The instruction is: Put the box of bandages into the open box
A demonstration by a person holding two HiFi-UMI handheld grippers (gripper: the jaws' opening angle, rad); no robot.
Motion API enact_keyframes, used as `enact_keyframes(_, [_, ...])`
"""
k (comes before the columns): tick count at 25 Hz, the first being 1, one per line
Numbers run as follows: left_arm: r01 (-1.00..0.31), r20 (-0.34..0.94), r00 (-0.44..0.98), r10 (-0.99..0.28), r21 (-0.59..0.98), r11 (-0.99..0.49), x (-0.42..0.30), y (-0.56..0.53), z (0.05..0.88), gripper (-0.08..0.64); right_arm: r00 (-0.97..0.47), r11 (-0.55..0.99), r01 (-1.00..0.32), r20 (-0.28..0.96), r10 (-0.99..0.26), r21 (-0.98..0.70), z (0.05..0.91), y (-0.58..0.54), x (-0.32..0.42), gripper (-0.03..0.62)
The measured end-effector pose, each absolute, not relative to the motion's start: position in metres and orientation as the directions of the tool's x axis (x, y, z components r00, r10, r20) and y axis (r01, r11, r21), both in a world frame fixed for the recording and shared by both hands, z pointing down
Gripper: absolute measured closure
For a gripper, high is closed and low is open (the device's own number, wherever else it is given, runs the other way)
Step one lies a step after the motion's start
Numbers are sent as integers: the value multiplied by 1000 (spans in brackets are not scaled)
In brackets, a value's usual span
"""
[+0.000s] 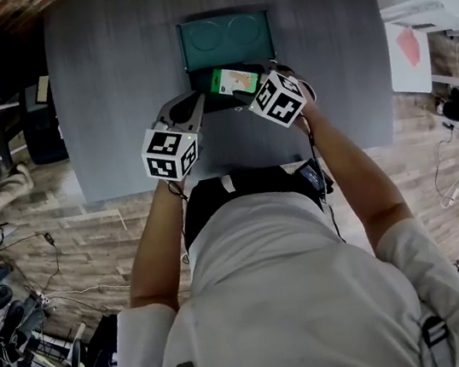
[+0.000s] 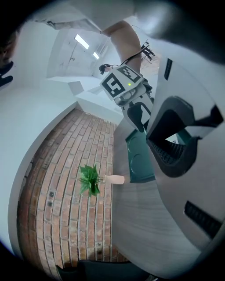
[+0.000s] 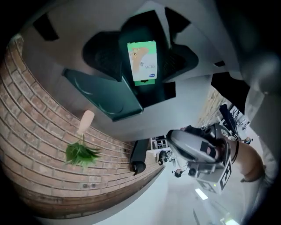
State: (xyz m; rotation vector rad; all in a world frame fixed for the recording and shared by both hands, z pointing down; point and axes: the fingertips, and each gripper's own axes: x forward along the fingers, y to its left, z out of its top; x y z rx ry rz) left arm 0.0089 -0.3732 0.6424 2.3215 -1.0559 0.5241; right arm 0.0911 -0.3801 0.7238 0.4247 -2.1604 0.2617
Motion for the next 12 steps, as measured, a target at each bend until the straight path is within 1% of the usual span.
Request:
enact_keyframes(2, [-770, 519, 627, -581, 298, -564, 8, -375, 628, 545, -567, 898, -440, 785, -248, -34, 702, -385, 94, 328])
enact_keyframes(6, [-755, 478, 647, -594, 290, -588, 7, -372, 600, 545, -613, 860, -509, 717, -332, -36, 657, -387, 93, 372])
enact_keyframes(12, [-733, 394, 675, -624, 264, -627, 2, -365, 544, 545, -661, 816, -578, 594, -459, -13, 587, -380, 85, 458])
